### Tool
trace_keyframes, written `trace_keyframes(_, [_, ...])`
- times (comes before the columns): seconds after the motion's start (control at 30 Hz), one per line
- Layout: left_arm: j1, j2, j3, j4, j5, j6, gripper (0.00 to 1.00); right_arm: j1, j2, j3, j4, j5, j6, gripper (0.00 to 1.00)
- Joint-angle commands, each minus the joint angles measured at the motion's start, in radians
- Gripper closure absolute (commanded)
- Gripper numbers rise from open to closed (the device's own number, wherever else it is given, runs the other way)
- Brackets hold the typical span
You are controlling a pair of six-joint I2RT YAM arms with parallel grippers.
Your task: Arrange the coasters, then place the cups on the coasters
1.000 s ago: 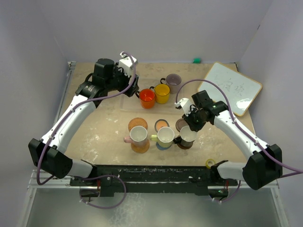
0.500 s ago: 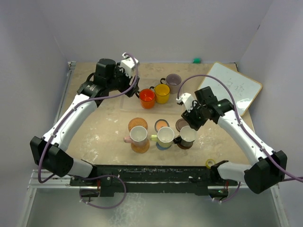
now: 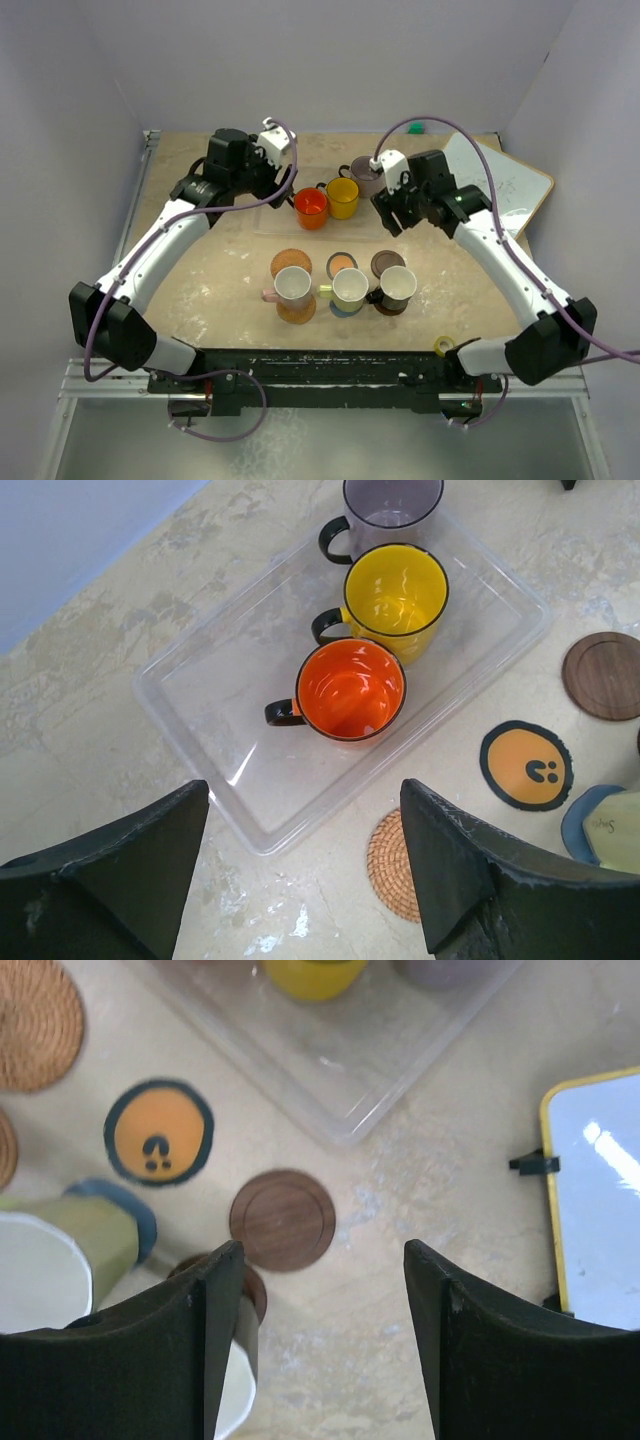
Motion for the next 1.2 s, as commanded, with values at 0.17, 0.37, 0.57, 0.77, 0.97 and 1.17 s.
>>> trace_keyframes(0.17, [0.006, -0.053, -0.036, 0.092, -0.067, 0.022, 0.25, 0.001, 0.221, 0.21, 0.206, 0.18, 0.177, 0.32])
trace_keyframes(0.37, [0.007, -0.082, -0.042, 0.091, -0.022, -0.002, 0.25, -0.017, 0.403, 0.332, 0.225, 0.201, 0.228, 0.34])
trace_keyframes(0.57, [0.006, -0.087, -0.03, 0.078, -0.015, -0.006, 0.25, -0.048, 0.566, 0.465, 0.22, 0.202, 0.267, 0.37])
trace_keyframes(0.77, [0.007, -0.088, -0.029, 0.076, -0.006, -0.01, 0.25, -0.112, 0.679, 0.572, 0.215, 0.154, 0.349, 0.43])
trace_keyframes(0.97, [0.007, -0.081, -0.034, 0.081, 0.009, -0.016, 0.25, -0.156, 0.791, 0.689, 0.167, 0.096, 0.386, 0.47])
trace_keyframes(1.17, [0.007, -0.078, -0.035, 0.082, 0.016, -0.018, 0.25, -0.164, 0.869, 0.775, 0.128, 0.075, 0.409, 0.51])
